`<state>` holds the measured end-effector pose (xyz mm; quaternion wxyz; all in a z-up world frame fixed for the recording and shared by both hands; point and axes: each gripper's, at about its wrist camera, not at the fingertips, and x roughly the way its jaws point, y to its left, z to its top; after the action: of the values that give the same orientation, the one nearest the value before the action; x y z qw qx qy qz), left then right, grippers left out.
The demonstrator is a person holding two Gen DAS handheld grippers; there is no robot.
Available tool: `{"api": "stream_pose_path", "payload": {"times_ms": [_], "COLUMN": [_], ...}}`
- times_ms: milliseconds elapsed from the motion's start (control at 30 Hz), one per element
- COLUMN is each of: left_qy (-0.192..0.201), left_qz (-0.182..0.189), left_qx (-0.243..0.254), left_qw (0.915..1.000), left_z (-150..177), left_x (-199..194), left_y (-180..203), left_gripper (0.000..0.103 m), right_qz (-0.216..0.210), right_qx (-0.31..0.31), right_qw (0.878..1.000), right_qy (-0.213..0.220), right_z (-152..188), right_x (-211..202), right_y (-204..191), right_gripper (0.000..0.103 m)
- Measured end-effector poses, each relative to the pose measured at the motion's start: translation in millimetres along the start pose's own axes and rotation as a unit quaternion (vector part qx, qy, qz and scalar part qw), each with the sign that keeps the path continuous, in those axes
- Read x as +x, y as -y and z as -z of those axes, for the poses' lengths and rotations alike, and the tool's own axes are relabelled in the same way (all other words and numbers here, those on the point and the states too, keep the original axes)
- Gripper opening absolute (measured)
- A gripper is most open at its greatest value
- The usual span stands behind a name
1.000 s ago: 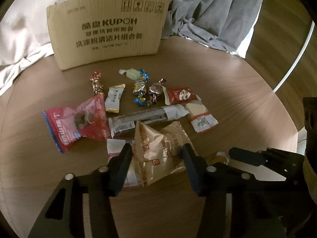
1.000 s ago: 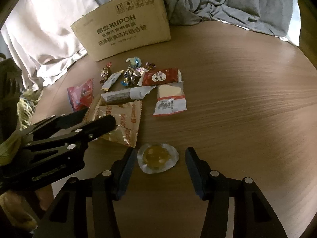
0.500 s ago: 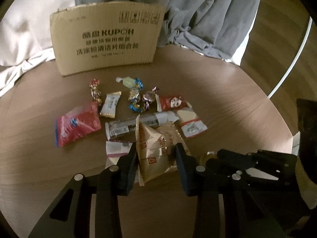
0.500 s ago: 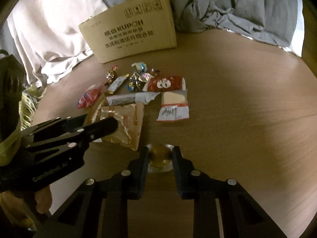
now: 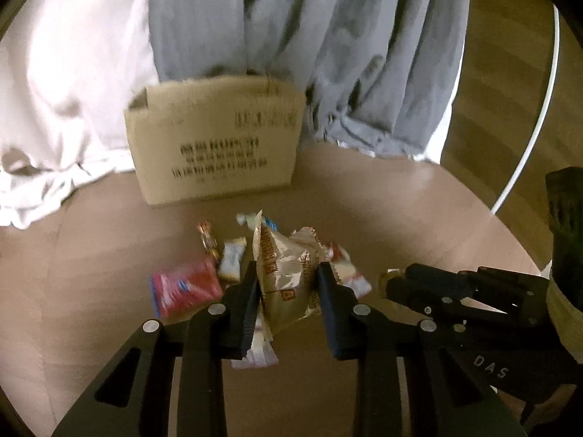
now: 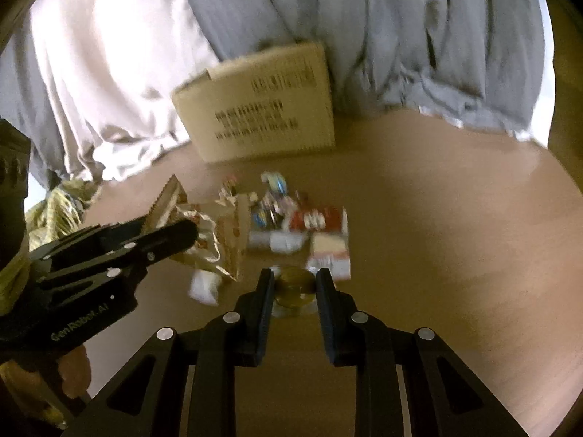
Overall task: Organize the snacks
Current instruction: 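Lift the tan pastry packet with the left tool and drop it into the box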
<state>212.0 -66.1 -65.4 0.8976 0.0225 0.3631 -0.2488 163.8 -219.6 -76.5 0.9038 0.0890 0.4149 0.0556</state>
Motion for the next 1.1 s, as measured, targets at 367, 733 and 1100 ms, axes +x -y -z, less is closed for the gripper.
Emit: {"api": "stream_pose_path", "payload": {"times_ms": [367, 733, 1100], "left_qy": [0.075, 0.140, 0.160], "left_qz": [-0.027, -0.062, -0.088], "left_qx": [-0.012, -0.007, 0.001], "left_qw": [0.9968, 0.9882, 0.9832], "left_z": [-50.9, -106.0, -162.5], "left_x": [-27.5, -42.7, -27.0], "left_y": [-20.8, -45.5, -72.5], "left_gripper": [0.029, 0.028, 0.028], "right_qz": [-0.027, -0.042, -0.053], "right_qx": [-0.026, -0.049, -0.074], "right_qw": [0.995, 0.985, 0.978], "right_qy": [0.097, 0.159, 0.189], "right_z": [-61.9, -129.2, -203.2], "right_x": [-20.6, -20.2, -2.4], "right_y": [-22.1, -41.1, -49.8], "right_gripper": [0.025, 0.025, 0.025]}}
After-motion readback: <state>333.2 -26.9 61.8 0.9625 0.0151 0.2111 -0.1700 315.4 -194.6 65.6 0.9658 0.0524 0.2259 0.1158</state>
